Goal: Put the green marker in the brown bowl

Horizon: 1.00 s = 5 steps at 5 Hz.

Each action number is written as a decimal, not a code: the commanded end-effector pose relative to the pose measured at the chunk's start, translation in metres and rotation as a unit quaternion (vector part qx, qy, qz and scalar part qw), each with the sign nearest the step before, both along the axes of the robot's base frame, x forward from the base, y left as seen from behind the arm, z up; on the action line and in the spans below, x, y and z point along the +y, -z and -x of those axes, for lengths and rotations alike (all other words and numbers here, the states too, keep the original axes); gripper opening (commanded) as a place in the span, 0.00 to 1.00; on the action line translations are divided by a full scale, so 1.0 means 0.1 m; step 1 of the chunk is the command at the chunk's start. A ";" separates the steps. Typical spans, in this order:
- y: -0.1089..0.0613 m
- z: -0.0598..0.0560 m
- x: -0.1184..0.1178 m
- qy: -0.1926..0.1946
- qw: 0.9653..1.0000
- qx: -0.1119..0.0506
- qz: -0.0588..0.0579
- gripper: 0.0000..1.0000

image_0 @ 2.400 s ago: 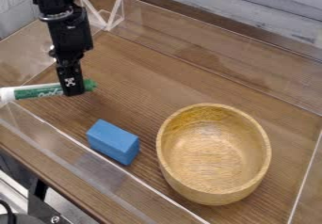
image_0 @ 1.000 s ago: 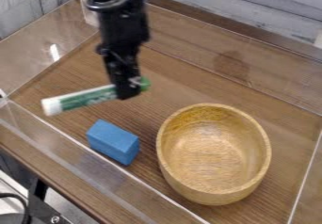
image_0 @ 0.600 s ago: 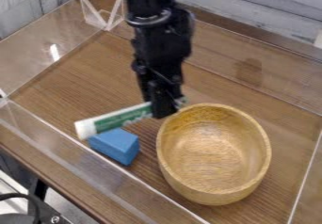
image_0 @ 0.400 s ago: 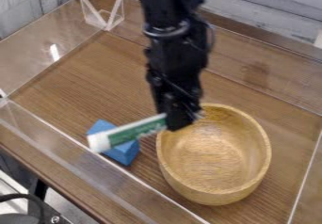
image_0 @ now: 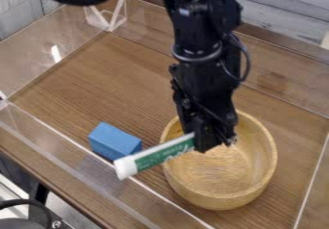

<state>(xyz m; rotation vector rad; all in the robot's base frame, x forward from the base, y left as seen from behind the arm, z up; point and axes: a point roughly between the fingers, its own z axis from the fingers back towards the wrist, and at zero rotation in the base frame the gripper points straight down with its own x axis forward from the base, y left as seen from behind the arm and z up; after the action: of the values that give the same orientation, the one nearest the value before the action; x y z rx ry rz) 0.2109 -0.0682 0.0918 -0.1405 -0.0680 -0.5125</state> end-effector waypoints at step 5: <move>0.07 -0.06 0.05 0.001 1.000 -0.029 0.000 0.00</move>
<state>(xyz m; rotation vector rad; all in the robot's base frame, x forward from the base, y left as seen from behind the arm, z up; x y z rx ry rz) 0.2112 -0.0637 0.0787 -0.1285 -0.0951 -0.5228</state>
